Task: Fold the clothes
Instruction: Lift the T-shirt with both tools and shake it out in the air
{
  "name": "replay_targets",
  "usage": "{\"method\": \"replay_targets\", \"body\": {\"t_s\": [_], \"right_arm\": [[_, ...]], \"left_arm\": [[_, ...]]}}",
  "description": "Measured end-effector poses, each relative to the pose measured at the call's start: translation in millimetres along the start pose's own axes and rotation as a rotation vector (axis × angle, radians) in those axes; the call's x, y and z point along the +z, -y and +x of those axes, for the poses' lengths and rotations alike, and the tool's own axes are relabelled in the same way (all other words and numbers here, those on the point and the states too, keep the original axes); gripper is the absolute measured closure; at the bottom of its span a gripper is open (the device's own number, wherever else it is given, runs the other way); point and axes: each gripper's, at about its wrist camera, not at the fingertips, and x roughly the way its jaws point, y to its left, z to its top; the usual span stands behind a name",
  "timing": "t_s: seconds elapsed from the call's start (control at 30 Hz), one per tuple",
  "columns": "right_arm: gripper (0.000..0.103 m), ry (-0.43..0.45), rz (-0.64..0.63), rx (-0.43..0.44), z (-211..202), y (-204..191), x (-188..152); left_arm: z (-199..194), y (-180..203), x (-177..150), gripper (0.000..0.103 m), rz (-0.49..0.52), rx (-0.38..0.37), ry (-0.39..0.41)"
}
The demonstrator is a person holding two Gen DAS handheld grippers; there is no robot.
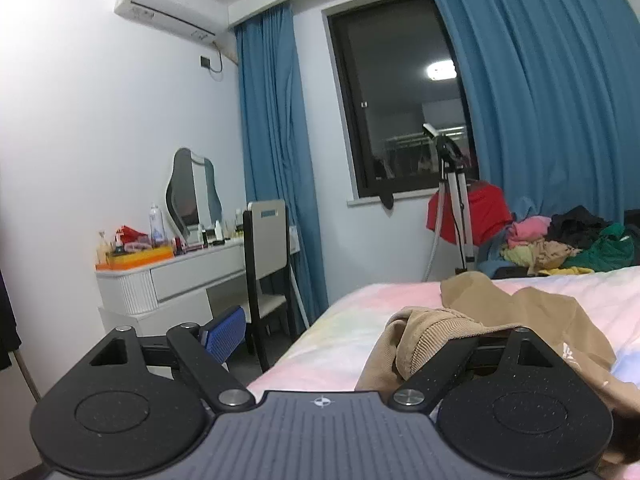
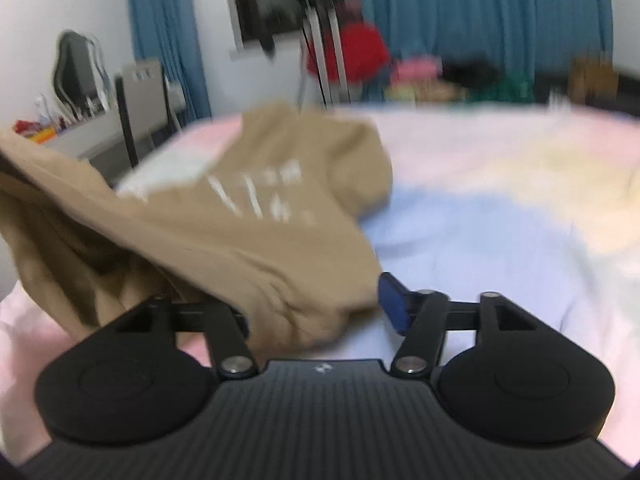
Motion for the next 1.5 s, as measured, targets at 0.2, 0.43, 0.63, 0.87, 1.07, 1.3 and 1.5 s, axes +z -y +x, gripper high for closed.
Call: {"method": "replay_targets", "body": {"t_s": [0.2, 0.43, 0.63, 0.87, 1.07, 1.3, 1.5], "right_arm": [[0.037, 0.170, 0.099, -0.133, -29.3, 17.5, -1.4], [0.020, 0.483, 0.134, -0.190, -69.5, 25.0, 4.6], [0.020, 0.550, 0.103, -0.138, -104.1, 10.1, 44.7], [0.020, 0.709, 0.104, -0.007, -203.4, -1.6, 157.1], [0.020, 0.785, 0.063, 0.056, -314.6, -5.7, 237.5], [0.020, 0.953, -0.004, 0.072, -428.9, -1.4, 291.0], [0.019, 0.945, -0.026, 0.068, -455.4, 15.9, 312.8]], "left_arm": [[8.9, 5.7, -4.3, 0.013, 0.031, -0.018, 0.008], [1.9, 3.4, -1.6, 0.009, 0.017, -0.031, 0.070], [-5.0, -22.7, 31.4, 0.008, -0.080, -0.034, 0.093], [-39.5, -64.5, 155.2, 0.007, -0.202, -0.035, 0.254], [-92.5, -104.4, 288.7, 0.004, -0.261, -0.060, 0.397], [-161.0, -128.8, 403.4, 0.001, -0.224, -0.106, 0.506], [-168.5, -121.7, 446.0, 0.000, -0.213, -0.166, 0.432]]}}
